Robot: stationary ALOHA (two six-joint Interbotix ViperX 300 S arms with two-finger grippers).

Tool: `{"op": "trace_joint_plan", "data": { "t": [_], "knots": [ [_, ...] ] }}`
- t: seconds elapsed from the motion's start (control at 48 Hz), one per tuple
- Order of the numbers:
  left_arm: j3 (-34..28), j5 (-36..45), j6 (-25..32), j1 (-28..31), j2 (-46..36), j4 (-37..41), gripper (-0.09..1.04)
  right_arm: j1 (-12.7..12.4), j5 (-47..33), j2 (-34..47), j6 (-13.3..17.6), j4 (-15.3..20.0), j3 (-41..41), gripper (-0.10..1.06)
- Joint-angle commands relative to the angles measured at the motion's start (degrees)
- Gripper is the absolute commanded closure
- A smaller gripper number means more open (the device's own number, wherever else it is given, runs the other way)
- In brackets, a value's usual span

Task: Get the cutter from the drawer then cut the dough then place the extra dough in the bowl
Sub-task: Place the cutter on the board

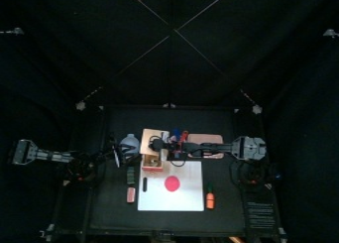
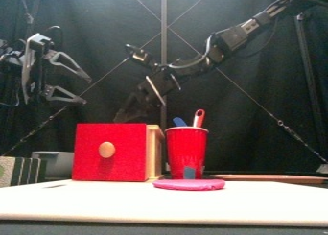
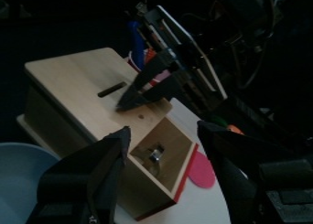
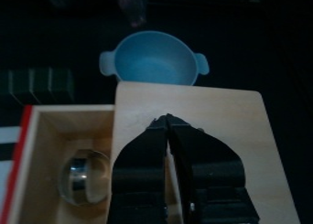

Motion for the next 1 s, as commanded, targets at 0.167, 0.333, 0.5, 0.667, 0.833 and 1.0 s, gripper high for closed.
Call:
{"op": "trace_joint_plan", "data": {
  "t": [0.167,0.333,0.5,0.667,0.833,1.0],
  "knots": [
    [-0.35,-1.23,1.41,2.72,0.0,1.76,0.02,2.9,6.06,-8.09,-0.26,7.03,-0.79,0.58],
    [-0.26,-4.04,2.55,3.43,0.0,5.89,0.02,4.75,12.13,-7.29,-0.18,8.17,-1.85,0.32],
    [-0.26,-7.47,4.22,4.13,0.0,10.63,0.02,5.89,17.4,-5.45,-0.26,8.7,-3.69,0.16],
    [-0.26,-8.26,5.27,4.66,0.0,15.82,0.02,6.15,19.34,-3.34,-0.35,8.0,-5.36,0.15],
    [0.35,-8.26,5.1,5.01,0.0,16.08,0.02,5.89,21.62,-0.97,-0.44,7.03,-7.73,0.15],
    [0.44,-8.53,5.1,4.39,-0.09,16.08,0.02,5.63,25.58,1.14,-0.35,6.5,-9.84,0.15]
  ]
}}
